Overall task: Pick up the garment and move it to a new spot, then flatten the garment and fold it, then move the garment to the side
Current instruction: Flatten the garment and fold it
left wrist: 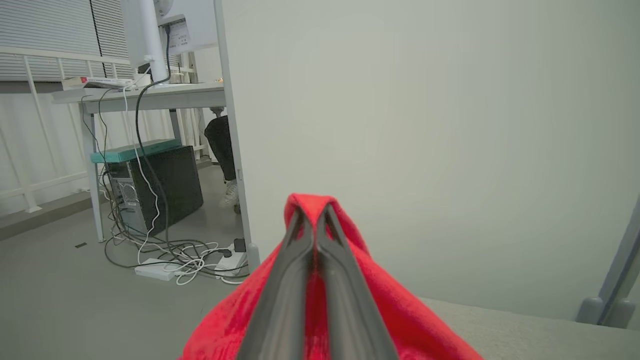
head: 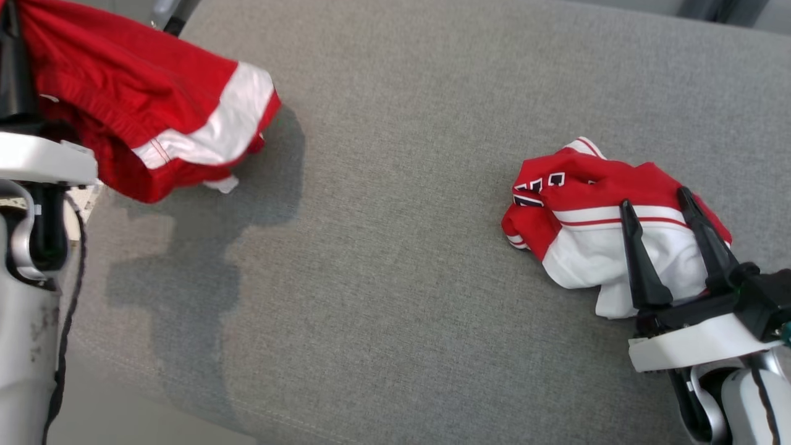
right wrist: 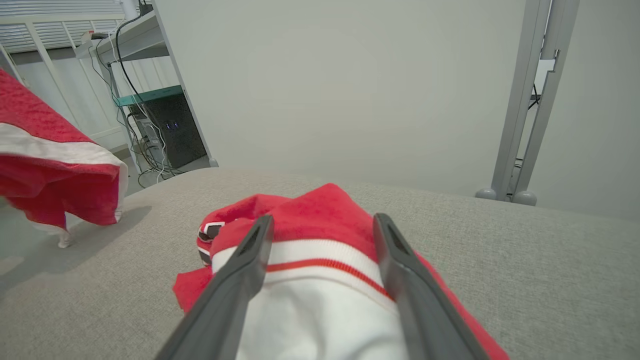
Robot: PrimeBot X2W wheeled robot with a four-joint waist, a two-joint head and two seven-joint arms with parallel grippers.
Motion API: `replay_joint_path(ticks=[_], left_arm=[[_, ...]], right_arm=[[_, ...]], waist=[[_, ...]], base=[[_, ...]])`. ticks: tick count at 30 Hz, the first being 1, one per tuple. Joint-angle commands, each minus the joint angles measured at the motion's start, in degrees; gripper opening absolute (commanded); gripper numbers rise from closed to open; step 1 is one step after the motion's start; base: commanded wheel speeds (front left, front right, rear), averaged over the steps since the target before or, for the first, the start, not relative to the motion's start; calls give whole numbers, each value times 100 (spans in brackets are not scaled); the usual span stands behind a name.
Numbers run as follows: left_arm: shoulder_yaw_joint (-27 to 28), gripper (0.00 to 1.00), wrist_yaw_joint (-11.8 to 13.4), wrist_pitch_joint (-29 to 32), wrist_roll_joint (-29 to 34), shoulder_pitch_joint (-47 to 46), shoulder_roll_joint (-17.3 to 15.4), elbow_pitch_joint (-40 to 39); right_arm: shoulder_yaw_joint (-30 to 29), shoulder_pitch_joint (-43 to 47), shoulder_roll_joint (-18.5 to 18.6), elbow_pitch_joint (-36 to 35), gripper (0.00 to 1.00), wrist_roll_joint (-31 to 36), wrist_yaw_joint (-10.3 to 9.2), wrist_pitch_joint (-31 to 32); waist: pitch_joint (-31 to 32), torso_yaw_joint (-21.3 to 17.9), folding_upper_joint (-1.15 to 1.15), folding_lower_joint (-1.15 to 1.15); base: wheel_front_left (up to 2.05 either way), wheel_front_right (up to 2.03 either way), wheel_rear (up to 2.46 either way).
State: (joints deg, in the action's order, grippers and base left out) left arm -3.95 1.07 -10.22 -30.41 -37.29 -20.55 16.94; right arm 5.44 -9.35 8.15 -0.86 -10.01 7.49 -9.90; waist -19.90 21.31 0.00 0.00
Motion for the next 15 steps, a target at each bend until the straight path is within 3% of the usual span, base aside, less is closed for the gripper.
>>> replay_joint_path(ticks=[1, 10, 15], left_arm=[[95, 0, -10, -99, -69, -222, -4, 411], [393, 0, -92, -486, 65, -868, -11, 2319], [572, 0, -279, -500, 131, -1006, 206, 3122]], right_arm=[[-4, -112, 101, -102, 100, 25, 1, 74], [-52, -293, 233, -413, 100, 27, 1, 266], [-67, -332, 271, -529, 100, 29, 1, 320]], waist=[[-249, -116, 0, 0], [-789, -522, 0, 0], [-991, -697, 0, 0]], base=[[0, 0, 0], [0, 0, 0], [0, 0, 0]])
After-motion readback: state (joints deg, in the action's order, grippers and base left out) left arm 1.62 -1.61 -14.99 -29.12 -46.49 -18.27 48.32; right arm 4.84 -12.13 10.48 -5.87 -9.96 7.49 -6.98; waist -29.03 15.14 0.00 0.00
